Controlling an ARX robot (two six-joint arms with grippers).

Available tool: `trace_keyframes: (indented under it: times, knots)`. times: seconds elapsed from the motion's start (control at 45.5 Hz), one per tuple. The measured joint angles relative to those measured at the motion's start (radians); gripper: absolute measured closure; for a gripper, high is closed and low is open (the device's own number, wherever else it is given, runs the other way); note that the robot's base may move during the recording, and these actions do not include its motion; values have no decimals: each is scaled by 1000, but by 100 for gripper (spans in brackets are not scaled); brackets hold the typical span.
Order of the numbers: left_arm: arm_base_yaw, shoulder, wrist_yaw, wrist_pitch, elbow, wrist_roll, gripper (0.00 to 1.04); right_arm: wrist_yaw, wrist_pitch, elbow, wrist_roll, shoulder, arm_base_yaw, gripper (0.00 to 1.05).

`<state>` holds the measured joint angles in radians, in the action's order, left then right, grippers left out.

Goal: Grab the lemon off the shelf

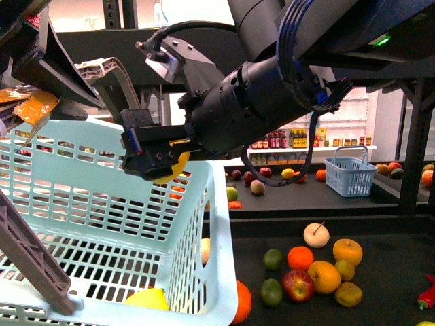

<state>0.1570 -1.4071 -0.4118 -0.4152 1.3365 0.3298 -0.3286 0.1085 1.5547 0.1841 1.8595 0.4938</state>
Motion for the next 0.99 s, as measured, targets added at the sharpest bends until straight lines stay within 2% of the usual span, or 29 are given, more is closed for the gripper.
trace_keyframes:
  times: [0.044, 0.198, 0.528, 0.77, 0.99]
  knots:
    - [0, 0, 0, 0, 0, 0, 86, 4, 0, 0, 1, 3, 4, 25]
    - [0, 0, 0, 0, 0, 0, 86, 4, -7, 0, 8, 5, 11, 6]
    - [0, -1, 2, 0, 0, -1, 86, 17, -35, 0, 0, 2, -23, 8]
    - [0, -1, 0, 0, 0, -1, 86, 70, -99, 0, -64, -84, -138, 8]
    - [0, -1, 1, 0, 0, -1, 86, 228, -256, -105, -94, -250, -336, 8]
